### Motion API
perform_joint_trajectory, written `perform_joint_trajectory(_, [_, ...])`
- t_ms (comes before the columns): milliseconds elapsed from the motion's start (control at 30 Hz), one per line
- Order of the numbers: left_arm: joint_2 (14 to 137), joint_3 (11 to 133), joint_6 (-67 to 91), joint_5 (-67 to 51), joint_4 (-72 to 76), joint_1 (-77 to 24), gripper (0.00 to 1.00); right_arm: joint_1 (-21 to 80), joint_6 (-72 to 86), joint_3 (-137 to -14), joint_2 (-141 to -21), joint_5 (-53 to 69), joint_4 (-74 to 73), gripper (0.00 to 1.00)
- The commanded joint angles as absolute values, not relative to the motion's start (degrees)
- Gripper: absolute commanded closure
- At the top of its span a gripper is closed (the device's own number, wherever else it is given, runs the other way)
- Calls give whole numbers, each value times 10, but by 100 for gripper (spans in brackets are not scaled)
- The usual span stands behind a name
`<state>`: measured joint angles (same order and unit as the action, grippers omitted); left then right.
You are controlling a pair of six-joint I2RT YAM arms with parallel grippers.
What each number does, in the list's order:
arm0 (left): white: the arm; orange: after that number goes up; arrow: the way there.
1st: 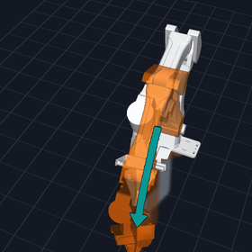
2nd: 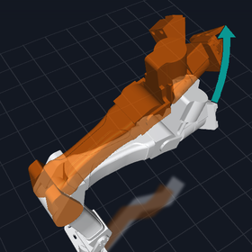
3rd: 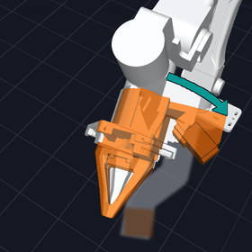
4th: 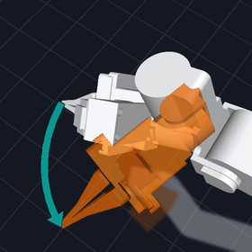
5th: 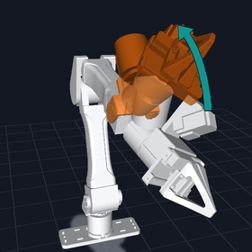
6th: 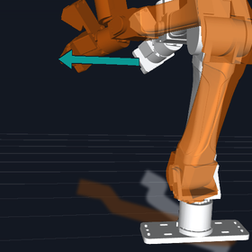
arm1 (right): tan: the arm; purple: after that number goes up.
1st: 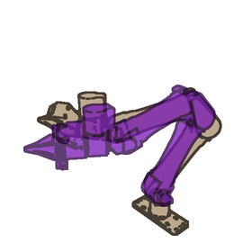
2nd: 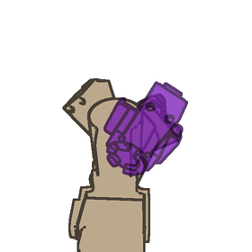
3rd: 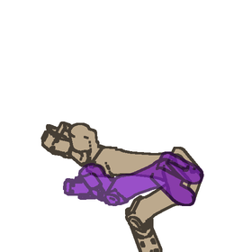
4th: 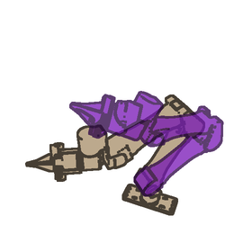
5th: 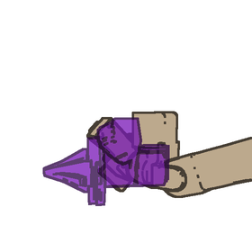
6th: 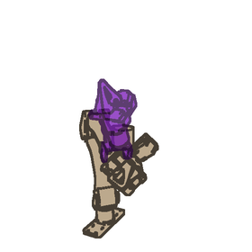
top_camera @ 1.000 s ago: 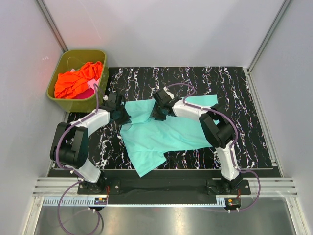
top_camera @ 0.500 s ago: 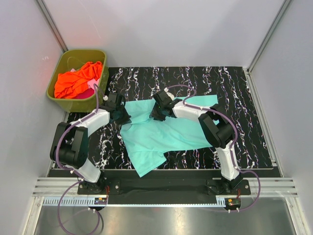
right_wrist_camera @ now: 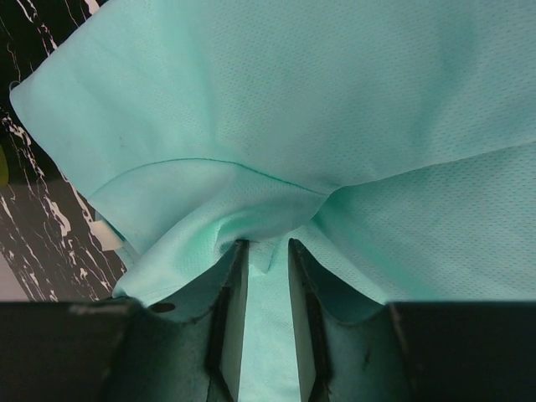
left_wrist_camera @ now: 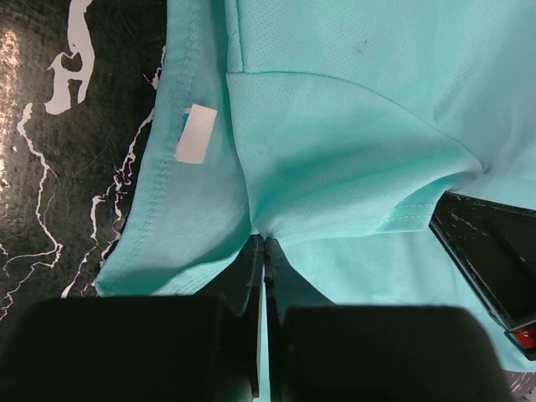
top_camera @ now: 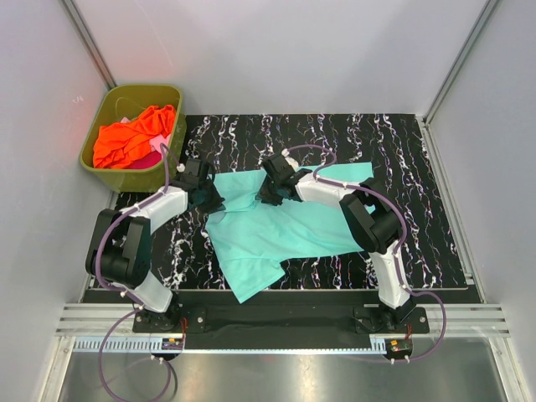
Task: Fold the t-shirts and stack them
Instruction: Fold the tshirt
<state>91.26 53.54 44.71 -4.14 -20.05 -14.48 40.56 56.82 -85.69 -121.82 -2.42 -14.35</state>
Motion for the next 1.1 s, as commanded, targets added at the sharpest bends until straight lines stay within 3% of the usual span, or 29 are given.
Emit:
perform_joint_trajectory(0, [917, 554, 453, -52, -185, -144, 100, 406, 588, -869, -1220, -54, -121, 68])
perform_joint_trajectory(200, [917, 550, 456, -53, -181, -147, 100, 406, 613, -867, -1222, -72, -113, 82])
perform_joint_trajectory(333, [918, 551, 457, -56, -178, -148, 100, 407, 628, -858, -1212, -78, -104, 100])
perform_joint_trajectory(667, [855, 548, 468, -57, -181, -174, 100, 405, 577, -797, -1127, -83, -111, 100])
perform_joint_trajectory(1067, [867, 504, 493, -29, -163, -214, 100, 405, 529, -767, -1088, -108, -146, 100])
